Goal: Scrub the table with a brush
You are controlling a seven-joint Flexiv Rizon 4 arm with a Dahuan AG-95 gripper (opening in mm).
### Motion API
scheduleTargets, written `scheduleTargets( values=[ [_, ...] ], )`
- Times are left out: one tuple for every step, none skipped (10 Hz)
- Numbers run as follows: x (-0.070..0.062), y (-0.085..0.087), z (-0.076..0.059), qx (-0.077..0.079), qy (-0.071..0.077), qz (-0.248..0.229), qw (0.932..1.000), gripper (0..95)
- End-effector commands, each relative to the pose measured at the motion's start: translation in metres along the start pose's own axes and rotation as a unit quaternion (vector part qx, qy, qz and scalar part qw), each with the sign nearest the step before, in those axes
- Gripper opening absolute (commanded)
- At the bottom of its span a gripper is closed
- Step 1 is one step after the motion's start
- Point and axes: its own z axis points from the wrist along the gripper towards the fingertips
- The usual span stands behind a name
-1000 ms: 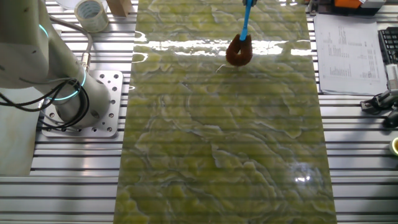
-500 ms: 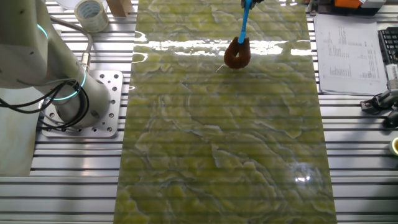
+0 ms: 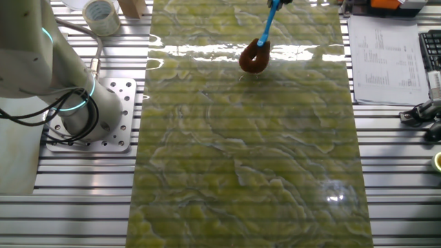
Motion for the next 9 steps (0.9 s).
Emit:
scheduleTargets(
  values=[
    [0.012,0.001,0.001,0.011,0.012,-0.022,0.9996,0.0],
    [0.020,-0.002,0.002,0.009,0.006,-0.031,0.9995,0.0],
    [0.024,-0.004,0.004,0.008,0.004,-0.035,0.9993,0.0],
    [0.025,-0.006,0.011,0.007,0.005,-0.032,0.9994,0.0],
    [0.026,-0.007,0.019,0.008,0.004,-0.030,0.9995,0.0],
    [0.026,-0.008,0.027,0.011,0.002,-0.030,0.9995,0.0],
    [0.026,-0.009,0.035,0.007,-0.007,-0.026,0.9996,0.0],
    [0.026,-0.009,0.037,0.005,-0.008,-0.026,0.9996,0.0],
    [0.025,-0.009,0.039,0.003,-0.005,-0.021,0.9998,0.0]
  ],
)
